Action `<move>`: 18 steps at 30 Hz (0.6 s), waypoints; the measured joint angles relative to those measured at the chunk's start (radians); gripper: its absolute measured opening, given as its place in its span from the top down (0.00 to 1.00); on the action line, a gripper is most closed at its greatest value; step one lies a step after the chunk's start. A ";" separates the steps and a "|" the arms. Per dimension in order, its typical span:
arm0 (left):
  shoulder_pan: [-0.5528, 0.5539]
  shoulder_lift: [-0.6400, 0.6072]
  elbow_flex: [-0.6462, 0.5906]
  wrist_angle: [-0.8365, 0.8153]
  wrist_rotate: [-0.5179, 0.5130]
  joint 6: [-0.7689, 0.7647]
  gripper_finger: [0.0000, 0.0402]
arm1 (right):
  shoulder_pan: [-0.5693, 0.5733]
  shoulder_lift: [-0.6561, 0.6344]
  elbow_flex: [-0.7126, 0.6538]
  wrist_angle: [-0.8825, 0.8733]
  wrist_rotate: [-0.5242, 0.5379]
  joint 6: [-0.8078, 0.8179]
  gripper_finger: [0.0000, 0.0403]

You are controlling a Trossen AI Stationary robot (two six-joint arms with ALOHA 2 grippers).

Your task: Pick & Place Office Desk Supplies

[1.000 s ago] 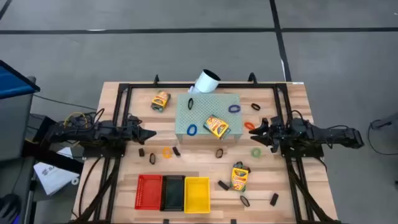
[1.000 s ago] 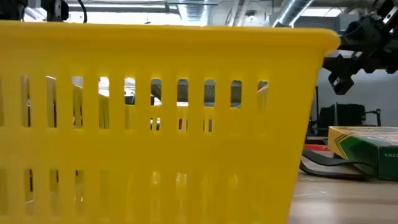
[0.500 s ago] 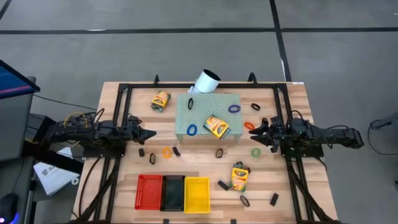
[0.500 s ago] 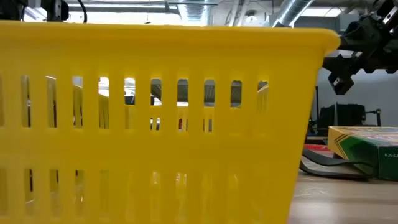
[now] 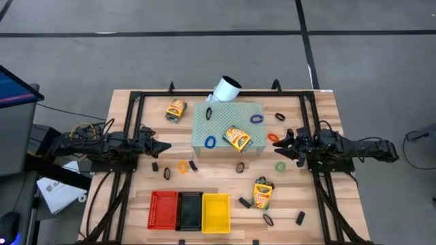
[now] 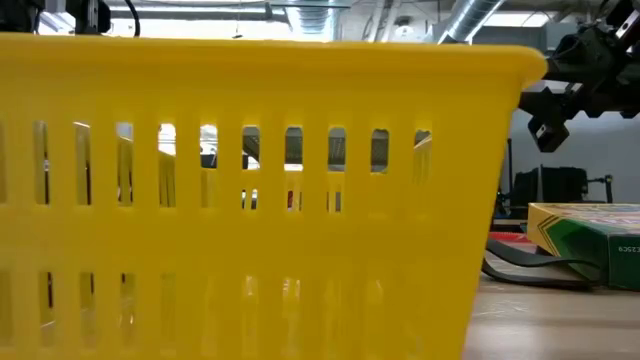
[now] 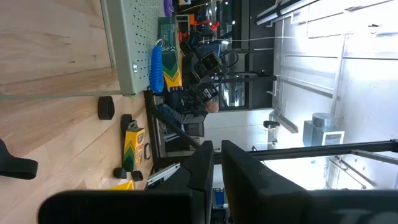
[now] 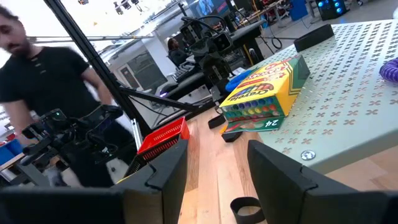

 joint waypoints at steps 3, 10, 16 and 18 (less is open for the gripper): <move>0.000 0.000 0.000 0.000 0.000 0.000 0.94 | 0.000 0.000 0.000 0.000 0.000 0.000 0.59; 0.000 0.000 0.000 0.000 0.000 0.000 0.94 | 0.000 0.000 0.000 0.000 0.000 0.000 0.59; 0.000 0.000 0.000 0.009 -0.010 0.001 0.94 | 0.000 0.000 0.000 0.000 0.000 0.000 0.59; 0.000 0.000 0.000 0.028 -0.032 0.002 0.94 | 0.000 0.000 0.000 0.000 0.000 0.000 0.59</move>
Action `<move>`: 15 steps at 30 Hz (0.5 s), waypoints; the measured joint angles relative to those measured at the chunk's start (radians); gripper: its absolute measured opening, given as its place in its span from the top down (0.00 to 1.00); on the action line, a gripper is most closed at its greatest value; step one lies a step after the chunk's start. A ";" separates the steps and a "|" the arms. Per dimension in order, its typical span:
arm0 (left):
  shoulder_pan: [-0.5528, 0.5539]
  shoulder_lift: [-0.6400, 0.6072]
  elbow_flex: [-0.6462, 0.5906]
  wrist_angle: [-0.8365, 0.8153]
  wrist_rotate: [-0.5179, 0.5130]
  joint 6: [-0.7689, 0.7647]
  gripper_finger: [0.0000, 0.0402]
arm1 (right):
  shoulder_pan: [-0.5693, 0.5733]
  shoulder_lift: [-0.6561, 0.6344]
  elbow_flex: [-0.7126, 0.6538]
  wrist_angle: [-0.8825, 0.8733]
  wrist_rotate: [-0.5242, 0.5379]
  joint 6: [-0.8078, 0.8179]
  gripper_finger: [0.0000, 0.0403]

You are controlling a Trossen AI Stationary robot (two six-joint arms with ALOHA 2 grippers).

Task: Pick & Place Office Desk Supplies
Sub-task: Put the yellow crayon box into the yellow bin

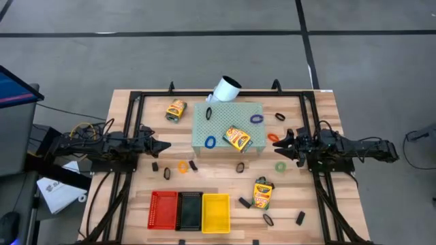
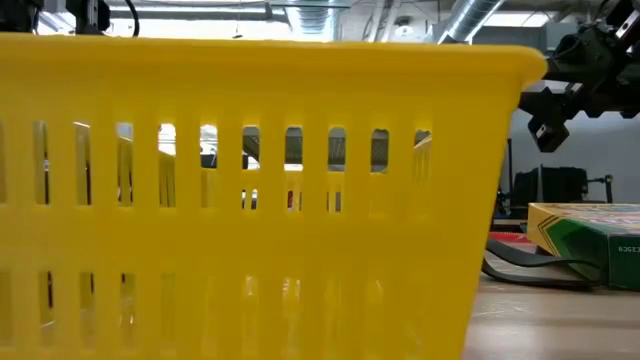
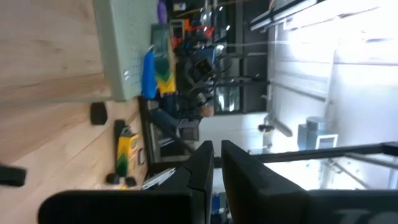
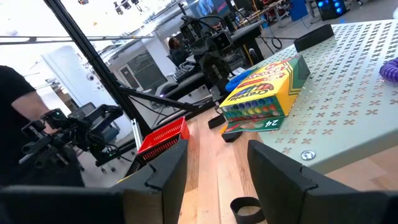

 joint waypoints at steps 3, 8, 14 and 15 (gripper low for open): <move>0.000 0.000 0.000 0.014 -0.007 0.000 0.94 | 0.000 0.000 0.000 0.000 0.000 0.000 0.59; 0.000 0.000 0.000 0.088 -0.008 -0.003 0.94 | 0.000 0.000 0.000 0.000 0.000 0.000 0.59; 0.000 0.000 0.000 0.231 0.060 -0.288 0.94 | 0.000 0.000 0.000 0.000 0.000 0.000 0.59; 0.000 0.000 0.000 0.244 0.062 -0.348 0.94 | 0.000 0.000 0.000 0.000 0.000 0.000 0.59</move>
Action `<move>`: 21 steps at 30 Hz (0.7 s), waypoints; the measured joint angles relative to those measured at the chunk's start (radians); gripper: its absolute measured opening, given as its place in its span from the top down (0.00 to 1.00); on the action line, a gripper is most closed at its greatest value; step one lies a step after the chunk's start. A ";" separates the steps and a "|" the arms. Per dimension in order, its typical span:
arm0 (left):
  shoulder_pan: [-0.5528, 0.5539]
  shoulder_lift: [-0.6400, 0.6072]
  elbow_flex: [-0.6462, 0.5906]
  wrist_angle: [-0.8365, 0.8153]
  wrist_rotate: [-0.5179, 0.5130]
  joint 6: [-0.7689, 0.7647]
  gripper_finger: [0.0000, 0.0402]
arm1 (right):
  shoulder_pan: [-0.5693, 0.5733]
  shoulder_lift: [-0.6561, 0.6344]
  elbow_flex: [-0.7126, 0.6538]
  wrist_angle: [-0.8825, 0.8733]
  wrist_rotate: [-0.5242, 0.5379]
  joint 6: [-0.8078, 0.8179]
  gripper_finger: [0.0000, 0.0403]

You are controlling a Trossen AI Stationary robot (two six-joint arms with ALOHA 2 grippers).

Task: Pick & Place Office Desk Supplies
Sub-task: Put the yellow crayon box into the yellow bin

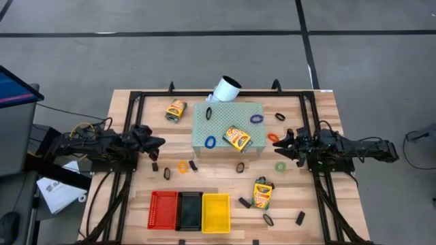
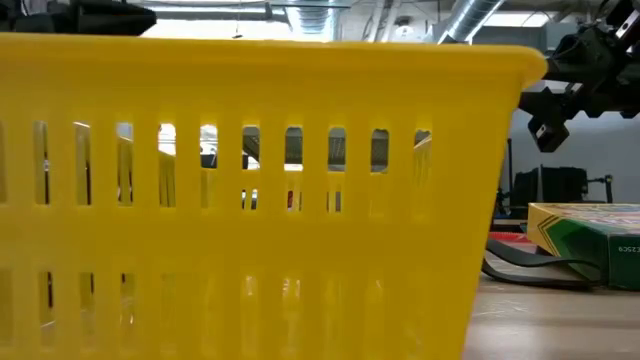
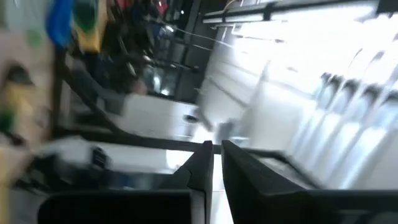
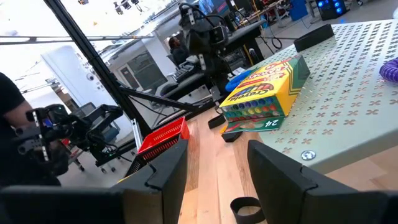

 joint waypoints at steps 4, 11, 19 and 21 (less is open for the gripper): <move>0.000 0.000 0.000 0.021 0.048 -0.270 0.94 | 0.000 0.000 0.000 0.000 0.000 0.000 0.59; 0.000 0.000 0.000 0.022 0.105 -0.499 0.94 | 0.000 0.000 0.000 0.000 0.000 0.000 0.59; 0.000 0.000 0.000 0.021 0.105 -0.484 0.94 | 0.000 0.000 0.000 0.000 0.000 0.000 0.59; 0.000 0.000 0.000 0.019 0.105 -0.483 0.94 | 0.000 0.000 0.000 0.000 0.000 0.000 0.59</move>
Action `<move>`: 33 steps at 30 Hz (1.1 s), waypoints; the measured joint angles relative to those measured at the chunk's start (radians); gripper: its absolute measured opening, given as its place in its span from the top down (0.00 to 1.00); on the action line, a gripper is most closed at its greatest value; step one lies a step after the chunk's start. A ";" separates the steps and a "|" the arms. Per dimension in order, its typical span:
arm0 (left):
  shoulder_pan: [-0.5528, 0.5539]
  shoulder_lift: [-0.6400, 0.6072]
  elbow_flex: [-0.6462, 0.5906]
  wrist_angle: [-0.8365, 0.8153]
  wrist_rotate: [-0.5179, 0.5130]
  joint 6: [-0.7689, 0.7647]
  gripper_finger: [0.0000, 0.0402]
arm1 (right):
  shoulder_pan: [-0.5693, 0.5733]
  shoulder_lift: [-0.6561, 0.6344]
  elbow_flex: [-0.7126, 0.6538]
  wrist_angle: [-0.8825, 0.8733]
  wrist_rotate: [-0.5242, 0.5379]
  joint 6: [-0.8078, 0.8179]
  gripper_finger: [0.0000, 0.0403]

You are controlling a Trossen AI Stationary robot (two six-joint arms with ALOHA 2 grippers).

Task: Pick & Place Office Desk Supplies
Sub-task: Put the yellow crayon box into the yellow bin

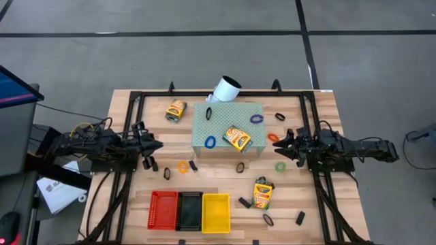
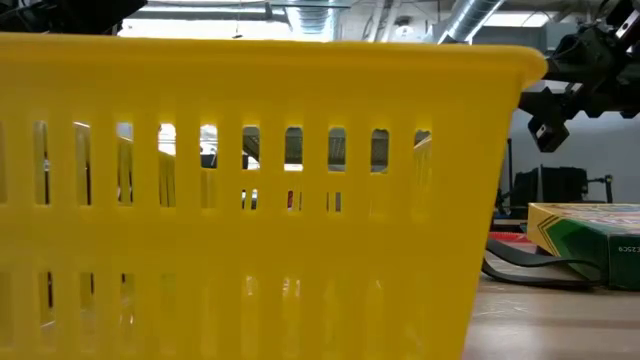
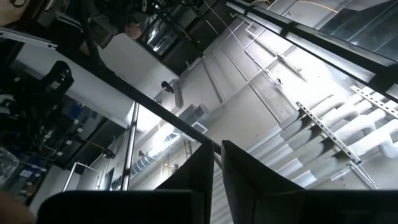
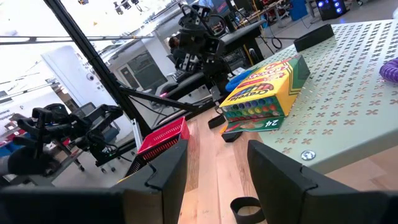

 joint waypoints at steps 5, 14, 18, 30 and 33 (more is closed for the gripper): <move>0.000 0.000 0.000 0.000 0.000 0.001 0.94 | 0.000 0.000 0.000 0.000 0.000 0.000 0.59; 0.000 0.035 0.000 -0.106 -0.084 0.552 0.94 | 0.000 0.000 0.000 0.000 0.000 0.000 0.59; 0.000 0.102 0.000 -0.127 -0.204 0.965 0.94 | 0.000 0.000 0.000 0.000 0.000 0.000 0.59; 0.026 0.289 0.000 -0.034 -0.442 1.328 0.94 | 0.000 0.000 0.000 0.000 0.000 0.000 0.59; 0.025 0.321 0.000 0.042 -0.443 1.328 0.94 | 0.000 0.000 0.000 0.000 0.000 0.000 0.59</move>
